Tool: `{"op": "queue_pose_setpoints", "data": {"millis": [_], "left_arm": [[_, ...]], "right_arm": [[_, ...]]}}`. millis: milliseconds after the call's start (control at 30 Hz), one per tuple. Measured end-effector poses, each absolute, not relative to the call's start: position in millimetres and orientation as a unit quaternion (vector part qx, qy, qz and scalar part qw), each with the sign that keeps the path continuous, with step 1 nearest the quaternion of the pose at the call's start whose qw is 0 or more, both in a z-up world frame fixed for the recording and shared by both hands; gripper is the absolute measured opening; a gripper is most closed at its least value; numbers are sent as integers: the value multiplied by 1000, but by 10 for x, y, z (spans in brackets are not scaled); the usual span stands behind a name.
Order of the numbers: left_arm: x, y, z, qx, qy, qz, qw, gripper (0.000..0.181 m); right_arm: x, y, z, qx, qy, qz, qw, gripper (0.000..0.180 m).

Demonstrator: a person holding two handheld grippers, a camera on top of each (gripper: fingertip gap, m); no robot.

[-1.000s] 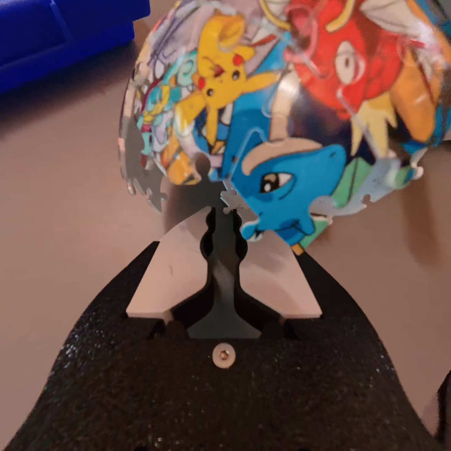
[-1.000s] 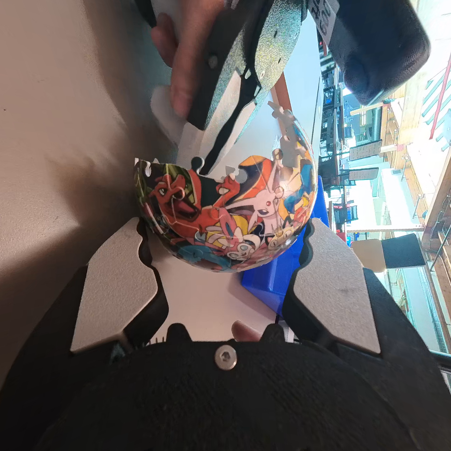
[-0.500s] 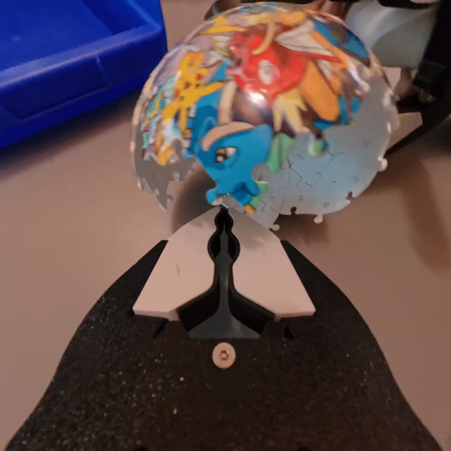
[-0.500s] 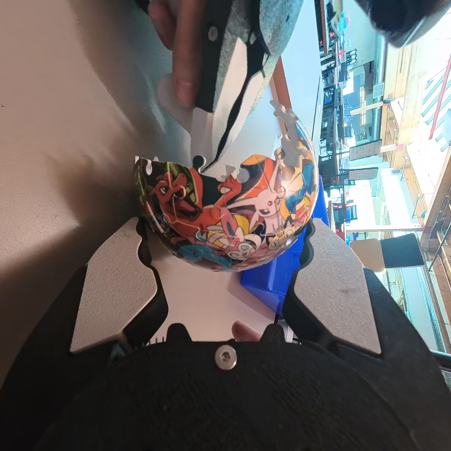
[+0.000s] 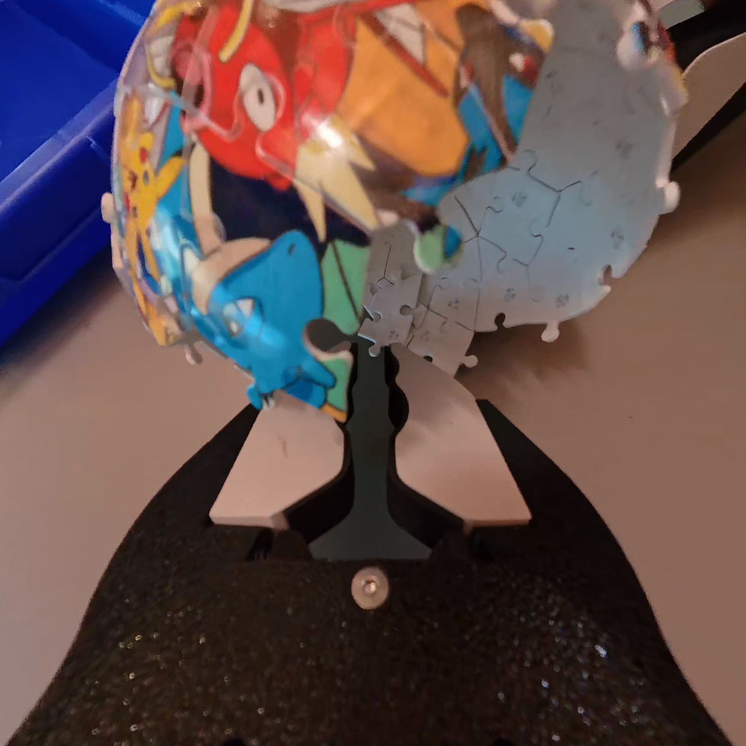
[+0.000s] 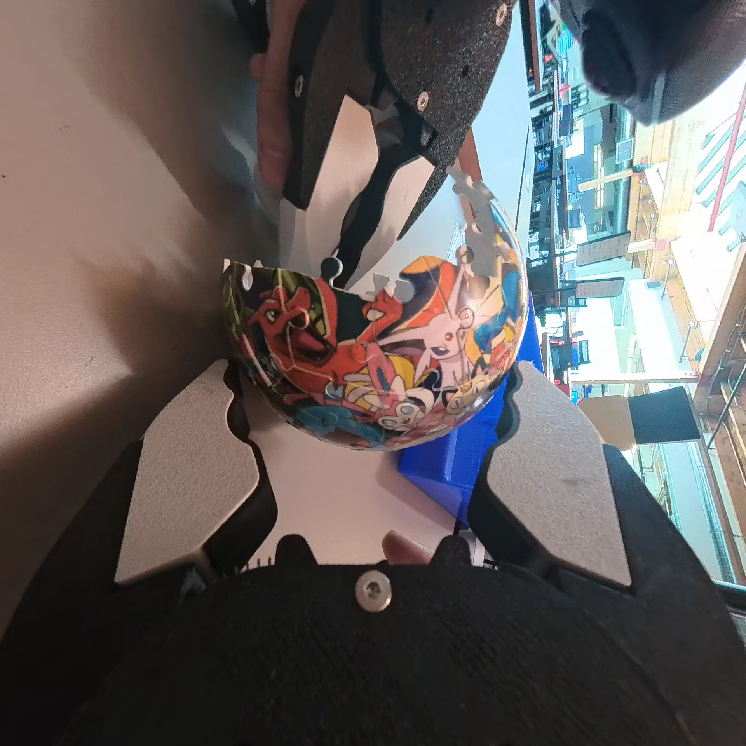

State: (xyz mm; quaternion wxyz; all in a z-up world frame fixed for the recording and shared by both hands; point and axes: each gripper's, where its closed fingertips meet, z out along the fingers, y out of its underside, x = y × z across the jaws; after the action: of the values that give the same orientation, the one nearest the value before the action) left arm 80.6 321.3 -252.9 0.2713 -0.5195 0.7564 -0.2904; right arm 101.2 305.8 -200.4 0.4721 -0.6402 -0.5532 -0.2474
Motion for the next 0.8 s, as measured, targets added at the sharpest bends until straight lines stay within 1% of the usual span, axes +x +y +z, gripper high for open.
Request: {"op": "queue_pose_setpoints", "data": {"millis": [100,267,467,567,800], "left_arm": [[804,3205,-2545,-518,759,-289,267,4],[787,3177,-2560,-517,763,-280,268,0],[729,3163,-2519,-535,744,-279,286,0],[729,3140,-2544,-527,754,-271,285,12],[828,3159,-2515,-579,711,-293,271,10]], "right_arm": [[1010,3059,-2003,-640,-553,-247,473,122],[1022,3063,-2005,-640,-553,-250,472,122],[1011,3067,-2005,-639,-553,-250,473,122],[1017,3067,-2009,-639,-553,-251,473,122],[1012,3071,-2015,-638,-554,-256,470,124]]}}
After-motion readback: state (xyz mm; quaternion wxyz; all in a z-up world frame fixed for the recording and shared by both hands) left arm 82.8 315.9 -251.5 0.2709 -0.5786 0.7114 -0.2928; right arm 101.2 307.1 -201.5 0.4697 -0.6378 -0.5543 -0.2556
